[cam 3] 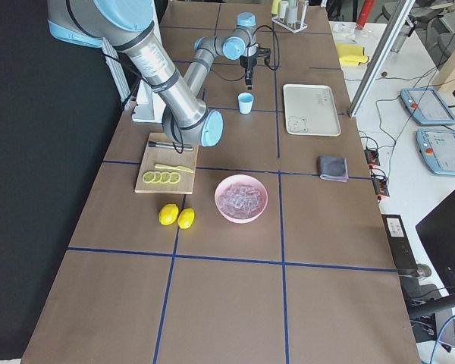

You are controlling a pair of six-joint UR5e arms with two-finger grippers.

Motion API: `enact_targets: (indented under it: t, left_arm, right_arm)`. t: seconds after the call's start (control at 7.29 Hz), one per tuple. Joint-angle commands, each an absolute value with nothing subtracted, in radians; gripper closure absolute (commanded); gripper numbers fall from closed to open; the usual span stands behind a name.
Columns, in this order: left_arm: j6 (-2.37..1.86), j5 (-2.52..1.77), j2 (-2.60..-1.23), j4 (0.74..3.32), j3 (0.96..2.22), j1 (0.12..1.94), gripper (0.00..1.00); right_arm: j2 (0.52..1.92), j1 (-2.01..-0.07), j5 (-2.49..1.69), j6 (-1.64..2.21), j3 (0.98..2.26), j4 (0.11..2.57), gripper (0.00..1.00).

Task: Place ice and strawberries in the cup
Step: 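Open the right gripper to release the ice cube into the cup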

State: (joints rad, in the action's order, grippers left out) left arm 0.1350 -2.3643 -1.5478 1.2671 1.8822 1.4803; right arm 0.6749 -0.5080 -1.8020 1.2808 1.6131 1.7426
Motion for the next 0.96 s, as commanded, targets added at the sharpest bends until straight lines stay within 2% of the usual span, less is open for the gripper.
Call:
enact_targets:
  t: [0.0, 0.14, 0.27, 0.41, 0.82]
  left_arm:
    - [0.135, -2.364, -1.548, 1.267, 1.882, 1.480, 0.00]
    - [0.135, -2.364, -1.548, 1.267, 1.884, 1.480, 0.00]
    - [0.135, -2.364, -1.548, 1.267, 1.884, 1.480, 0.00]
    - [0.135, -2.364, -1.548, 1.267, 1.882, 1.480, 0.00]
    - [0.135, -2.365, -1.548, 1.267, 1.884, 1.480, 0.00]
  right_arm:
    - [0.680, -0.499, -1.792, 1.282, 1.600, 1.732, 0.97]
    - [0.684, -0.499, -1.790, 1.282, 1.601, 1.735, 0.97]
    - [0.683, -0.499, -1.792, 1.282, 1.600, 1.735, 0.81]
    - [0.681, -0.497, -1.792, 1.276, 1.606, 1.733, 0.01]
    - [0.684, -0.497, -1.793, 1.269, 1.608, 1.733, 0.00]
